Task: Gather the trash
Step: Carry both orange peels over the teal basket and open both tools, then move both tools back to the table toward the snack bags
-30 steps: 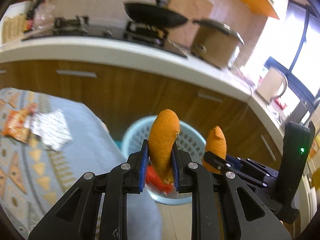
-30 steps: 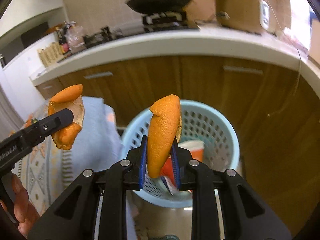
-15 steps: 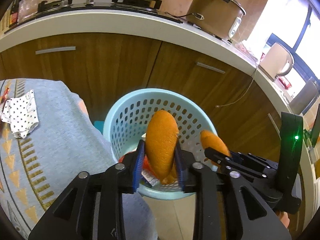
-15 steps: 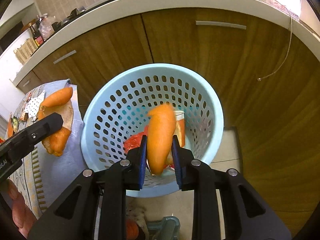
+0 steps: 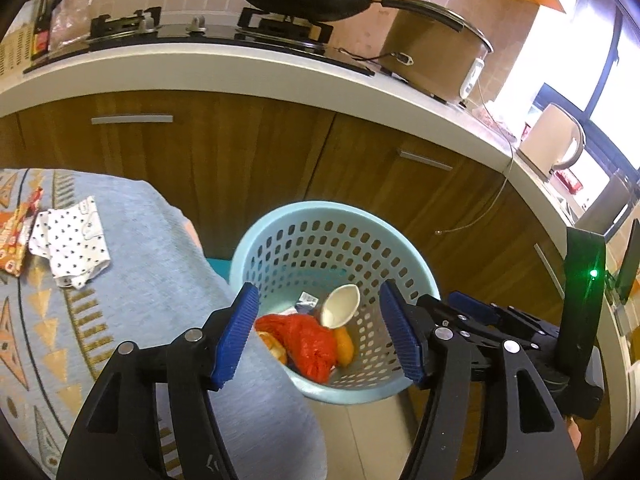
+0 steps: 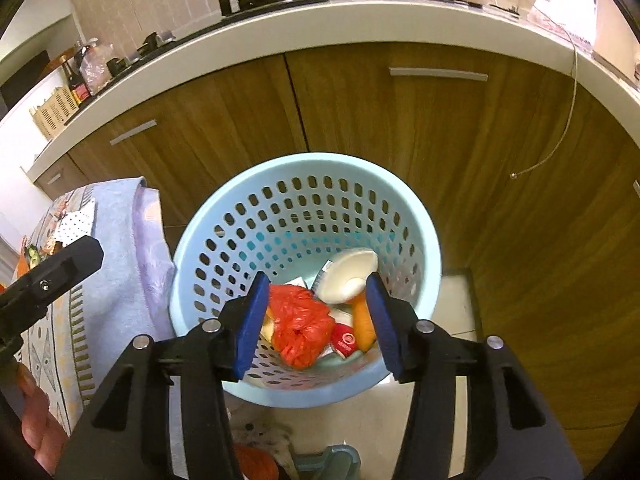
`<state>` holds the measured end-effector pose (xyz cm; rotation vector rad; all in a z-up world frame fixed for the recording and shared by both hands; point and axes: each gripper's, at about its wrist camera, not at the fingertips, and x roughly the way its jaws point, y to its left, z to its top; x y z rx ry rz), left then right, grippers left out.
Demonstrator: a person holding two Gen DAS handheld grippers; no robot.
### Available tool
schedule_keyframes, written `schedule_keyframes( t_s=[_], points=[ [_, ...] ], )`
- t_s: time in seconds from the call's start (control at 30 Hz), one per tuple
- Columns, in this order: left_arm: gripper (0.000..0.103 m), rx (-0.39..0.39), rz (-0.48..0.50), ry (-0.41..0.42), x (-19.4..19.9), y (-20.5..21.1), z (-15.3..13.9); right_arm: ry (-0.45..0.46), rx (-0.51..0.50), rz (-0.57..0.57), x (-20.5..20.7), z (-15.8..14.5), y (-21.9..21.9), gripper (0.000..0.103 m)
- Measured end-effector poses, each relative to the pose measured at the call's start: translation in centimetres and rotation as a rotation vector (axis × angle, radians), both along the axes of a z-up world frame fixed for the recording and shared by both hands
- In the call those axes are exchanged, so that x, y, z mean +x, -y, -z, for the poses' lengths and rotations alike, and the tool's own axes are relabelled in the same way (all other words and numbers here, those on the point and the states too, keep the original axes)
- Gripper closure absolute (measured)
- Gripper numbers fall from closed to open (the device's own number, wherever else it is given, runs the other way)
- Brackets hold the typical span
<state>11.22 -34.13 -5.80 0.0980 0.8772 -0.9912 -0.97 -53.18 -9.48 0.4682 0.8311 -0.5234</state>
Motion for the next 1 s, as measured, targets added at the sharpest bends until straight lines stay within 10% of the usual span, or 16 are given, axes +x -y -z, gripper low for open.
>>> schedule_keyframes(
  t_s=[0.47, 1.0],
  points=[
    [0.042, -0.059, -0.172, 0.030, 2.9, -7.9, -2.9, 0.066, -0.052, -0.136, 4.3, -3.9, -5.3, 0.056],
    [0.020, 0.030, -0.673, 0.087, 11.8, -24.9, -3.7, 0.135, -0.107, -0.373, 12.9, -5.5, -15.9, 0.050]
  ],
)
